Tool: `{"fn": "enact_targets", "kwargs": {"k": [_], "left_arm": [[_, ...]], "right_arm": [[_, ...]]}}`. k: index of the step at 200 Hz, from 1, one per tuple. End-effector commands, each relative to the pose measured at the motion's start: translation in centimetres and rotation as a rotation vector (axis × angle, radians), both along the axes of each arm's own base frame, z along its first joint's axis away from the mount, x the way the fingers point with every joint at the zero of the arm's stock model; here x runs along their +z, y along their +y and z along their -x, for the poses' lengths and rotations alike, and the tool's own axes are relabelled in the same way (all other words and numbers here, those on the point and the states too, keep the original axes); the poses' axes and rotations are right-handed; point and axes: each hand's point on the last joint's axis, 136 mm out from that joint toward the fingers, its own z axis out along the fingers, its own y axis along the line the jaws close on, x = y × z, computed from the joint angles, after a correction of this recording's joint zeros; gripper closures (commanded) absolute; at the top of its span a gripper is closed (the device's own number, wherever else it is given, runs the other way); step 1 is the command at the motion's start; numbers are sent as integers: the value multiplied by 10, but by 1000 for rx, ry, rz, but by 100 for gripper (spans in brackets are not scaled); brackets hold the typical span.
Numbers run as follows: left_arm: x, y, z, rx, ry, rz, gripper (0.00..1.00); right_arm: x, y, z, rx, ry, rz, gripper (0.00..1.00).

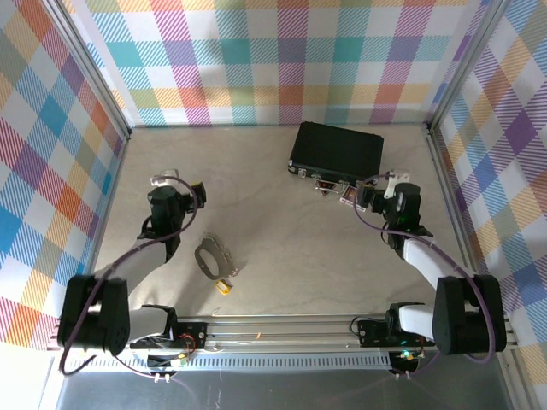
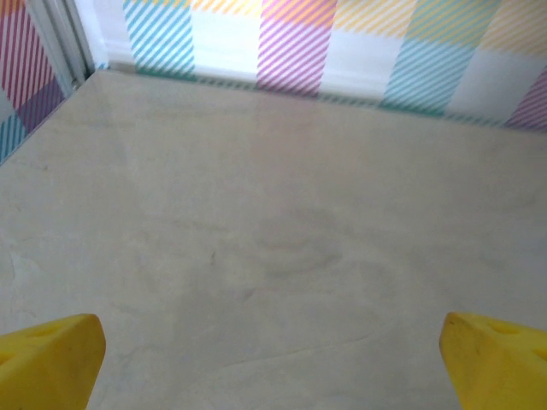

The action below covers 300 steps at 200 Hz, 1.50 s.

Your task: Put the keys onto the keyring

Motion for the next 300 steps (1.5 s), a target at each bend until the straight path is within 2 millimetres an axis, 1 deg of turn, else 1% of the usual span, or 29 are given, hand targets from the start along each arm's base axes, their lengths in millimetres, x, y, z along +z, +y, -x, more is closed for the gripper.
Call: {"fn": "enact_targets", "kwargs": {"k": [1, 9, 21, 27, 30, 37, 46, 57, 67, 78, 87, 105, 121, 131, 142, 155, 171, 184, 205, 233, 248, 267, 289, 300], "left_arm": [[1, -26, 24, -106, 143, 157, 0], [8, -33, 31, -119, 168, 207, 0], [16, -40, 43, -121, 222, 283, 0], [18, -42, 50, -114, 264, 319, 0], [14, -44, 56, -109, 307, 336, 0], [16, -49, 64, -117, 360, 370, 0], [18, -62, 73, -168, 421, 411, 0], [19, -79, 83, -242, 479, 452, 0], [18, -96, 95, -311, 527, 469, 0], [17, -109, 110, -369, 572, 464, 0], [13, -118, 123, -403, 607, 450, 0], [0, -132, 151, -456, 682, 403, 0], [-16, -138, 171, -465, 722, 337, 0], [-26, -138, 180, -455, 742, 315, 0], [-37, -138, 189, -445, 767, 309, 4], [-40, -141, 195, -445, 754, 280, 9], [-47, -144, 202, -439, 763, 303, 14], [-55, -144, 207, -426, 762, 340, 19], [-58, -139, 212, -405, 734, 382, 27], [-61, -138, 216, -405, 717, 410, 31], [-63, -139, 216, -414, 707, 420, 33], [-69, -139, 216, -424, 714, 404, 37], [-75, -139, 217, -424, 728, 384, 41], [-77, -135, 216, -410, 726, 368, 44]], "right_arm": [[-3, 3, 21, -78, 188, -110, 1], [-2, 8, 25, -75, 245, -144, 1], [-2, 25, 33, -16, 315, -192, 1], [-3, 36, 38, 14, 339, -209, 1], [-2, 41, 41, 27, 346, -216, 1], [-2, 53, 48, 60, 363, -223, 1], [-2, 70, 58, 104, 382, -219, 1], [-4, 85, 71, 136, 416, -210, 1], [-6, 97, 83, 163, 448, -218, 1], [-10, 108, 98, 192, 490, -238, 1], [-12, 115, 109, 214, 517, -254, 1], [-16, 127, 134, 246, 559, -284, 1], [-19, 136, 155, 274, 578, -306, 1], [-21, 140, 166, 286, 588, -319, 1], [-25, 145, 177, 304, 599, -324, 1], [-32, 152, 187, 326, 619, -319, 1], [-40, 160, 200, 355, 646, -301, 1], [-41, 169, 208, 390, 646, -281, 1], [-43, 186, 220, 467, 635, -242, 1], [-44, 210, 234, 571, 600, -196, 1], [-45, 219, 239, 594, 593, -174, 1], [-46, 223, 242, 581, 600, -155, 1], [-39, 225, 240, 550, 596, -142, 1], [-34, 226, 240, 547, 584, -133, 1]]}}
